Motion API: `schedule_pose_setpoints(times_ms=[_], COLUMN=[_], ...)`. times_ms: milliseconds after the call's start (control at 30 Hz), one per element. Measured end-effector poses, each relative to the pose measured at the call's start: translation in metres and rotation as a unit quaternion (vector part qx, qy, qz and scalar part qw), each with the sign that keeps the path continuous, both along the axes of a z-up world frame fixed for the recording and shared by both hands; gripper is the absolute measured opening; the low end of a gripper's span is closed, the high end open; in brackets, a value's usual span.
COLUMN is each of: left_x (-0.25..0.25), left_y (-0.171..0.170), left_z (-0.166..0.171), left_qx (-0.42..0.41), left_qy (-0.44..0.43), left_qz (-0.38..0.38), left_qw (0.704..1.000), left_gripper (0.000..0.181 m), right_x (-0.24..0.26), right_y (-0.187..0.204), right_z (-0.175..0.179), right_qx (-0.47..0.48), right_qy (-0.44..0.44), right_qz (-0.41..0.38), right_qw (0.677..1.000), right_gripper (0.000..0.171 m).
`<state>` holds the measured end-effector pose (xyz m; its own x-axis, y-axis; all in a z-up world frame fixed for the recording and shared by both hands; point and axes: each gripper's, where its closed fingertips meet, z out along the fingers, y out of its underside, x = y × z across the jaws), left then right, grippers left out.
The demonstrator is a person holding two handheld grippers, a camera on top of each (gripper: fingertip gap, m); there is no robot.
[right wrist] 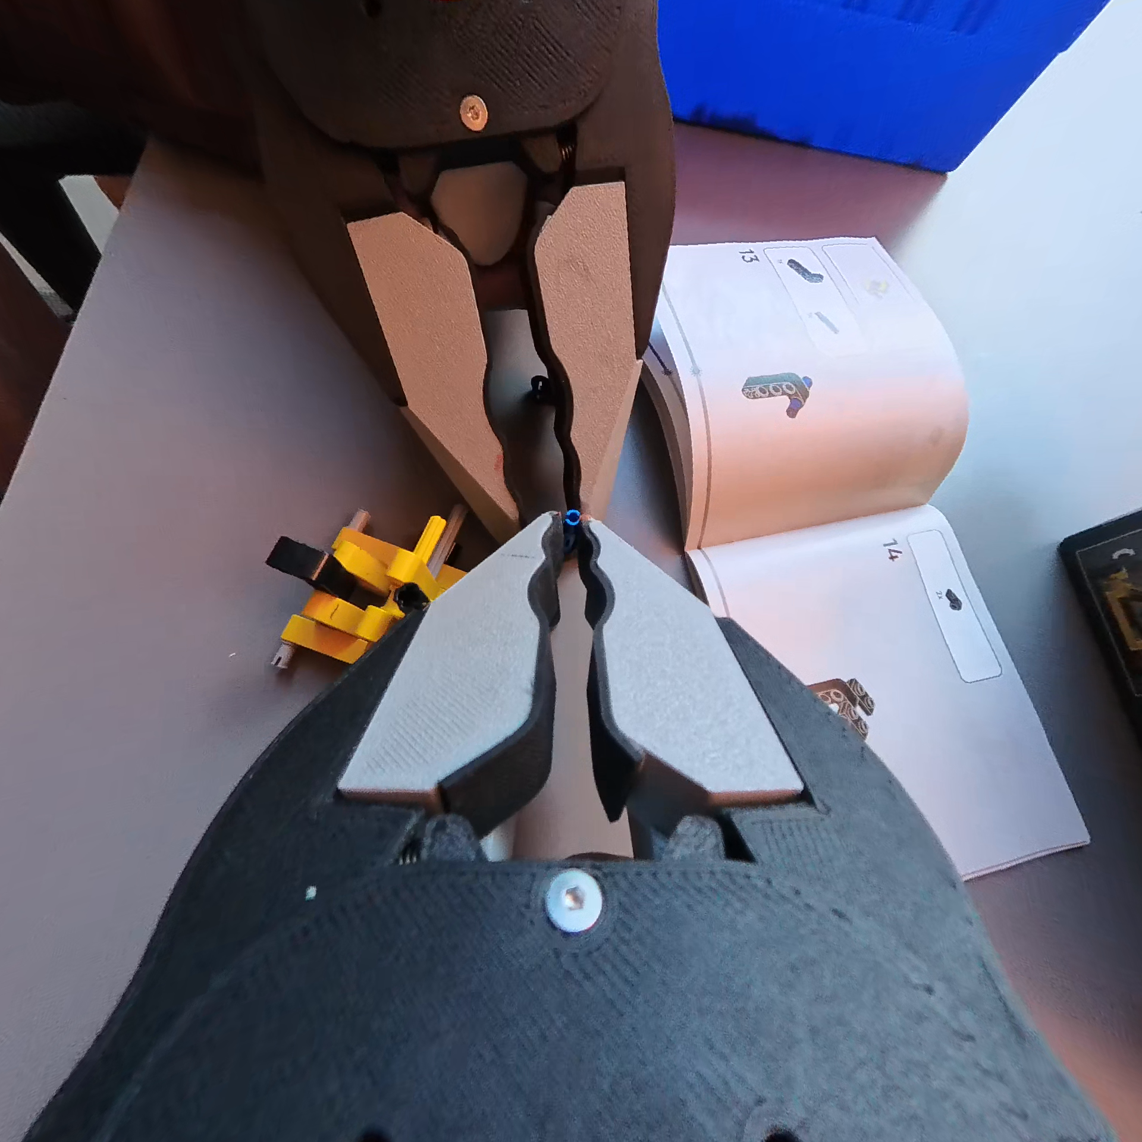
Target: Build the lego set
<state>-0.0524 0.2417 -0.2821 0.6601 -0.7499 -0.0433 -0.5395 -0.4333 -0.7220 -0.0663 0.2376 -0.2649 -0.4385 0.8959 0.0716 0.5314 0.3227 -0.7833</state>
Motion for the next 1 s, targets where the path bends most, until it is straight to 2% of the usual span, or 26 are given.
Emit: schedule_pose_setpoints(times_ms=[267,467,633,767,933,1000], left_x=[0.0000,0.0001,0.0006,0.0005,0.0004,0.0004], left_y=[-0.0001,0.0000,-0.0012,-0.0012,-0.0012,-0.0011], left_z=[0.0000,0.0000,0.0000,0.0000,-0.0001,-0.0001], left_qx=[0.001,0.001,0.000,-0.001,-0.001,-0.003], left_qy=[0.001,0.001,0.000,-0.001,-0.001,-0.002], left_qz=[0.000,0.000,-0.003,-0.002,-0.001,-0.001], left_qw=[1.000,1.000,1.000,1.000,1.000,1.000], left_gripper=[0.013,0.013,0.013,0.013,0.013,0.013], right_x=[0.0005,-0.0005,0.0011,0.0008,0.0010,0.0009], right_y=[-0.0008,0.0008,-0.0017,-0.0008,-0.0019,-0.0015], right_z=[0.0000,0.0001,0.0000,0.0000,-0.0001,-0.0001], right_qx=[0.026,-0.064,-0.018,-0.053,0.007,-0.019], right_qy=[0.000,-0.004,-0.002,0.000,0.010,0.010], right_qz=[0.001,-0.002,0.006,0.009,0.014,0.014], right_qw=[1.000,0.998,1.000,0.999,1.000,1.000], right_gripper=[0.002,0.002,0.002,0.002,0.002,0.002])
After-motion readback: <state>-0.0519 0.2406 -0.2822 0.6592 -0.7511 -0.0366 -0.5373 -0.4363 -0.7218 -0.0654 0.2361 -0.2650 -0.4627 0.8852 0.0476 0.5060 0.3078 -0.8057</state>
